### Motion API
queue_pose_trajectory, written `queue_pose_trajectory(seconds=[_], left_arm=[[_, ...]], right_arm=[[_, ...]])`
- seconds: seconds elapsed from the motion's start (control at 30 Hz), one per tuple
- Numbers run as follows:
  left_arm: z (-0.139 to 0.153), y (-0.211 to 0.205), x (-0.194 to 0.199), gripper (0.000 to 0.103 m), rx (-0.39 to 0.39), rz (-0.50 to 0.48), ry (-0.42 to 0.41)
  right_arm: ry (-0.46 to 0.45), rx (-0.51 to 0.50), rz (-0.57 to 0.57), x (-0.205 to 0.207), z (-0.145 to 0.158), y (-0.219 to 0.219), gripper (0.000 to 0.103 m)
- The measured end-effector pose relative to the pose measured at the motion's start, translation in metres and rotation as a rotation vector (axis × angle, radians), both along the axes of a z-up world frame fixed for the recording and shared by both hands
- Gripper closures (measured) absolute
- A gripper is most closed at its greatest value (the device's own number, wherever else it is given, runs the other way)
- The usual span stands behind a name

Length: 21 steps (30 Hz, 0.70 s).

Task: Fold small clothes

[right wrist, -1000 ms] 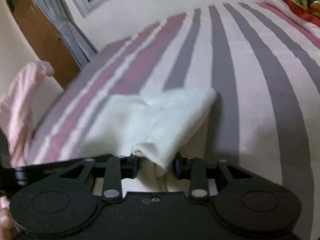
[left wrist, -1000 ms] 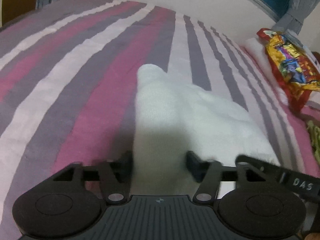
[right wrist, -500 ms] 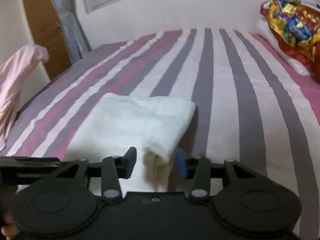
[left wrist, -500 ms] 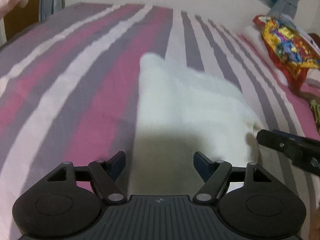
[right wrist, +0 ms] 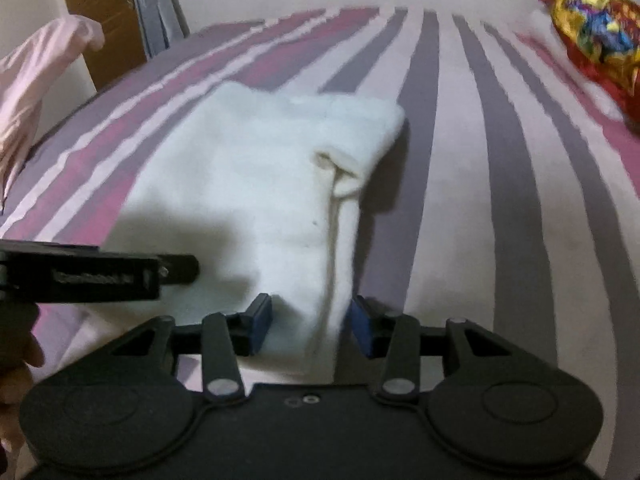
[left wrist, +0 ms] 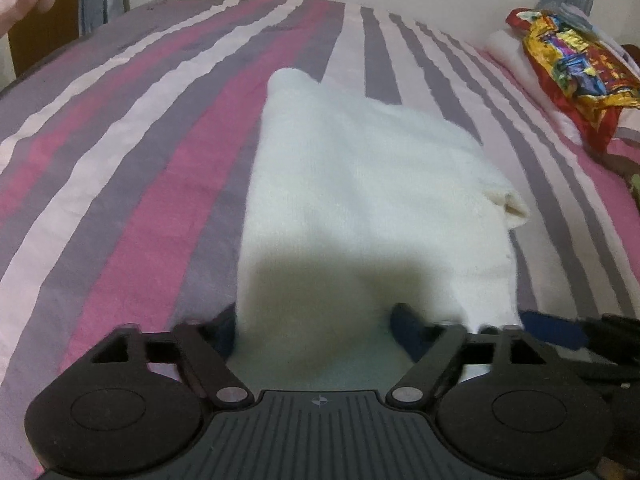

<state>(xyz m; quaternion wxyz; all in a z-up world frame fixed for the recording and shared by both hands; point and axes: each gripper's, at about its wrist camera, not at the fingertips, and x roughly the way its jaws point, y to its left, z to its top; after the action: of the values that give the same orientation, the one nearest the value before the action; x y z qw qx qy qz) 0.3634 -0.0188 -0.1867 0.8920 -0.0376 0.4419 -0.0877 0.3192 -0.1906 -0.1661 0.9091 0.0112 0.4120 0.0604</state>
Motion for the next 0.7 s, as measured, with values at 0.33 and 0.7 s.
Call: queue_pose_trajectory(seconds=[0.33, 0.7], left_arm=[[0.004, -0.001, -0.008, 0.017, 0.027, 0.003, 0.024], [0.005, 0.007, -0.015, 0.017, 0.001, 0.003, 0.027]], right_arm=[[0.064, -0.002, -0.029, 0.004, -0.007, -0.004, 0.06], [0.064, 0.13, -0.055, -0.012, -0.001, -0.016, 0.057]])
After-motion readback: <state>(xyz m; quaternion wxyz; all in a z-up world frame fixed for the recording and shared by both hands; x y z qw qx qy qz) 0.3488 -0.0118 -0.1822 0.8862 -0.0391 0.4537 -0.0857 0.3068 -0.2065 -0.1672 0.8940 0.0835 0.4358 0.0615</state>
